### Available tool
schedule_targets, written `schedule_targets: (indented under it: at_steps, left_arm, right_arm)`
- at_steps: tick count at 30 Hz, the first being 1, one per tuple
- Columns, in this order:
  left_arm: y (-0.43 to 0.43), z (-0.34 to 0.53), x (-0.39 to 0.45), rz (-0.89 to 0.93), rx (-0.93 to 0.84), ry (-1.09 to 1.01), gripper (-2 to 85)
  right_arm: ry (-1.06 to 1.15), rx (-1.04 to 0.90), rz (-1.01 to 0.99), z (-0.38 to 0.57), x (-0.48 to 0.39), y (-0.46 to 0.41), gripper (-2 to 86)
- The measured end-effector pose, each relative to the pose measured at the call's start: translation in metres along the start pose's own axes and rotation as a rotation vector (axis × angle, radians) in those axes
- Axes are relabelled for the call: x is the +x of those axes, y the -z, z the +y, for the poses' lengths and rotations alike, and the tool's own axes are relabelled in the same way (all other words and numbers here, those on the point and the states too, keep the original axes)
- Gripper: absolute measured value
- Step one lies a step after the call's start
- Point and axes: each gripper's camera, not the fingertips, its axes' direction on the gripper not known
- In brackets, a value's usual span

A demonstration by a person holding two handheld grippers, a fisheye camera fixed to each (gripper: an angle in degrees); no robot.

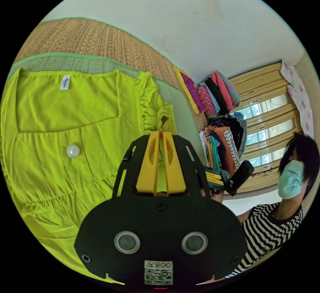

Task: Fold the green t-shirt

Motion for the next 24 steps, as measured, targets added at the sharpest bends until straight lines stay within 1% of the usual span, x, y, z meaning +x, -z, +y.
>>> schedule_targets:
  at_steps: [3,6,9,13,19,21,22,24]
  left_arm:
    - [0.007,-0.004,-0.014,-0.038,0.017,0.029,2.8]
    - [0.018,-0.009,-0.013,-0.076,0.071,0.013,3.3]
    - [0.018,-0.021,0.005,-0.144,0.065,-0.097,4.1]
    - [-0.007,-0.051,0.039,-0.173,-0.025,-0.290,6.5]
    - [-0.059,-0.103,0.060,-0.249,-0.170,-0.427,7.6]
    - [-0.076,-0.112,0.058,-0.300,-0.233,-0.427,7.1]
    - [-0.086,-0.115,0.057,-0.315,-0.286,-0.435,6.1]
    - [-0.094,-0.114,0.058,-0.342,-0.317,-0.454,3.9]
  right_arm:
    - [0.015,-0.065,0.015,-0.005,0.000,-0.011,0.4]
    - [0.020,-0.104,-0.018,-0.009,0.002,-0.019,0.5]
    - [0.043,-0.128,-0.056,-0.014,0.001,-0.023,0.5]
    - [0.053,-0.150,-0.058,-0.017,0.003,-0.024,0.5]
    - [-0.006,-0.004,0.010,-0.014,0.021,0.010,0.5]
    - [-0.005,0.008,-0.058,-0.012,0.026,0.012,0.6]
    - [0.011,0.001,-0.127,-0.012,0.027,0.008,0.7]
    - [0.050,-0.043,-0.197,-0.012,0.023,-0.001,0.6]
